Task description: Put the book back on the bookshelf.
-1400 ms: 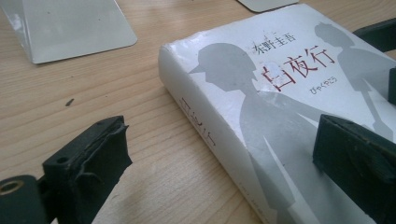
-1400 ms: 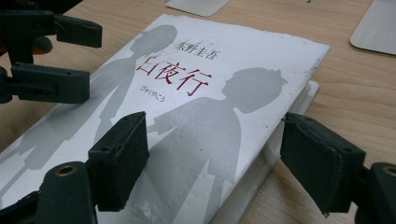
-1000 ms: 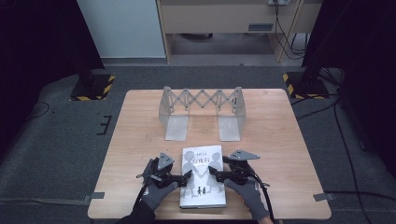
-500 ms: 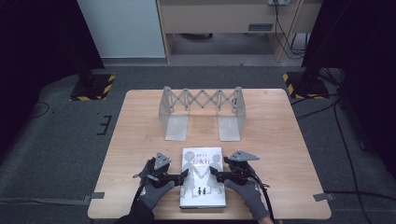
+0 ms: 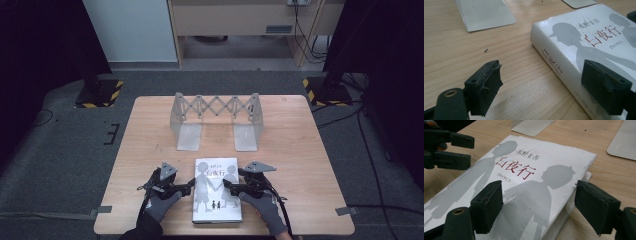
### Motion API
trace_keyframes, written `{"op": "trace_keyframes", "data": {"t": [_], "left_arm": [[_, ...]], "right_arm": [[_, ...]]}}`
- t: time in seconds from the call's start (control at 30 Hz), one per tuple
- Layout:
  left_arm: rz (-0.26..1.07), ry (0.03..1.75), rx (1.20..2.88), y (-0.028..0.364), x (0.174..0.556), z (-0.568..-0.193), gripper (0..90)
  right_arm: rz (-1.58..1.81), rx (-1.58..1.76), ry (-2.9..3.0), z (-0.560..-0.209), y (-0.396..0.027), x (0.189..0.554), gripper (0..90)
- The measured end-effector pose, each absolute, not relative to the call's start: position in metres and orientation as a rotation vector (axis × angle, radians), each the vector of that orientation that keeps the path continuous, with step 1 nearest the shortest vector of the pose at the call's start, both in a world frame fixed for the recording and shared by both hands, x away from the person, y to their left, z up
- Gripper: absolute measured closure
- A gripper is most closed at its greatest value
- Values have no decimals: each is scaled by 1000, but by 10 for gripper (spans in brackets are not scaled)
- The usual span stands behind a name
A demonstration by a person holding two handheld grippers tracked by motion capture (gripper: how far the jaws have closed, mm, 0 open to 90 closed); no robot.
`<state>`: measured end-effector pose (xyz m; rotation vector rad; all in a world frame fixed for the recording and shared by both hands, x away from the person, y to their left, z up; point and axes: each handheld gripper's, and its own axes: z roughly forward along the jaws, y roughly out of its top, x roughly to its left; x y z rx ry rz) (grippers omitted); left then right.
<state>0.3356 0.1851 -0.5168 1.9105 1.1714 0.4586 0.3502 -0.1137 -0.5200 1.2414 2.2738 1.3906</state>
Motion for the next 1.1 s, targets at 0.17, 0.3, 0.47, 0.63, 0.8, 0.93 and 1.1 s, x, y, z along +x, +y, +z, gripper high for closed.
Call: {"op": "trace_keyframes", "data": {"t": [0.17,0.3,0.47,0.63,0.8,0.93,1.1], "left_arm": [[464,1175,1924,185,336,-519,156],[462,1175,1924,185,336,-519,158],[458,1180,1928,185,336,-520,163],[455,1182,1927,186,336,-520,164],[453,1184,1925,186,336,-520,166],[452,1183,1930,186,336,-520,169],[450,1186,1928,186,336,-520,170]], "right_arm": [[1394,1274,2286,-522,-115,351,219],[1392,1266,2283,-521,-114,351,215],[1437,1234,2251,-516,-115,349,220],[1457,1228,2236,-513,-116,349,219],[1506,1213,2200,-510,-115,348,220],[1561,1206,2167,-504,-115,347,223],[1575,1212,2157,-501,-114,346,230]]}}
